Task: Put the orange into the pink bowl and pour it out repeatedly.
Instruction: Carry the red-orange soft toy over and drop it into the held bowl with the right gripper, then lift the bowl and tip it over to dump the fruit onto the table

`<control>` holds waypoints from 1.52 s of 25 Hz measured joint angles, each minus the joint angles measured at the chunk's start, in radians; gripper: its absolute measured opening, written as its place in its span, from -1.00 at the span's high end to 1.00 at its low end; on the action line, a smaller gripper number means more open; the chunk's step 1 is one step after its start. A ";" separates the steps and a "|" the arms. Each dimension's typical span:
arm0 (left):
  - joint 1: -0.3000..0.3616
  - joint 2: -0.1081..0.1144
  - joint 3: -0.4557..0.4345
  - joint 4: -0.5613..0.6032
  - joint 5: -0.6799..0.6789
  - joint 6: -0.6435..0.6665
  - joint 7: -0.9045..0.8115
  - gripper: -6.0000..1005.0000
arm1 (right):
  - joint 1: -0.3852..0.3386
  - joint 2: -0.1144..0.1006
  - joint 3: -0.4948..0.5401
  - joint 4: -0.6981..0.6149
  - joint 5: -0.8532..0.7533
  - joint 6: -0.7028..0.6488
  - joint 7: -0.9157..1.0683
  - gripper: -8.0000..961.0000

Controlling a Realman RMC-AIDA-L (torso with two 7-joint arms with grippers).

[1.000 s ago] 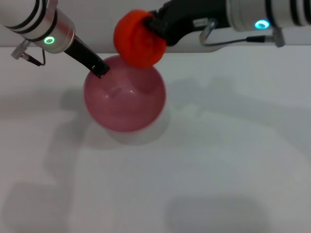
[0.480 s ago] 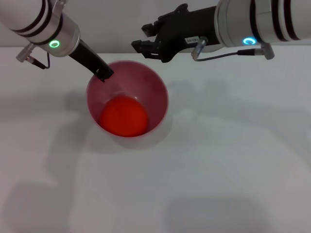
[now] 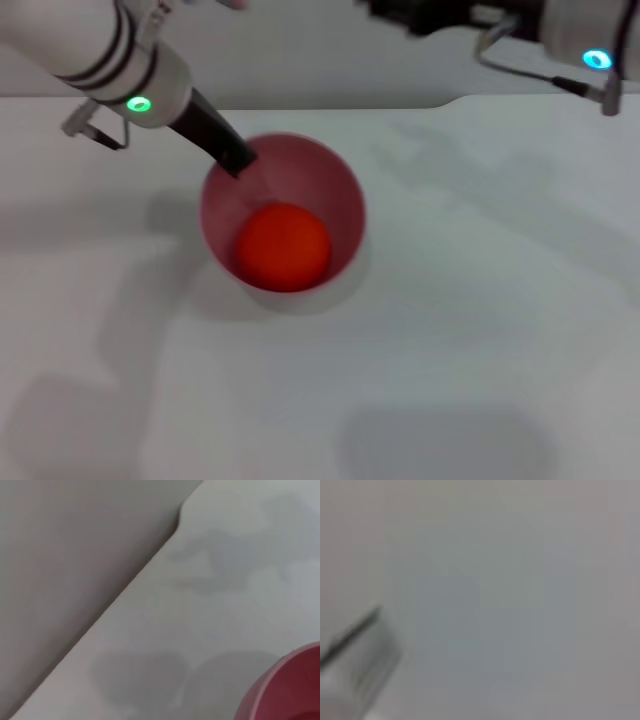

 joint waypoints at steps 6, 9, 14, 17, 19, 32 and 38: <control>0.021 -0.005 0.125 0.005 -0.031 -0.100 -0.002 0.90 | -0.123 -0.001 0.036 0.107 0.720 -0.035 -0.655 -0.07; 0.029 -0.006 0.146 0.008 -0.056 -0.137 -0.002 0.90 | -0.147 -0.004 0.087 0.338 1.217 -0.399 -1.188 -0.06; 0.066 -0.005 0.206 0.058 -0.066 -0.223 0.001 0.90 | -0.132 -0.006 0.136 0.567 1.453 -0.729 -1.439 -0.06; 0.122 -0.005 0.296 0.127 -0.071 -0.351 0.000 0.90 | -0.129 -0.003 0.161 0.657 1.539 -0.826 -1.519 -0.06; 0.151 -0.004 0.347 0.156 -0.073 -0.431 0.000 0.90 | -0.133 0.000 0.166 0.721 1.632 -0.882 -1.580 -0.06; 0.343 -0.006 0.743 0.061 -0.064 -1.389 0.086 0.90 | -0.148 -0.003 0.205 0.773 1.733 -0.951 -1.581 -0.06; 0.361 -0.009 0.863 -0.092 -0.072 -1.782 0.123 0.90 | -0.149 -0.005 0.203 0.736 1.728 -0.951 -1.578 -0.06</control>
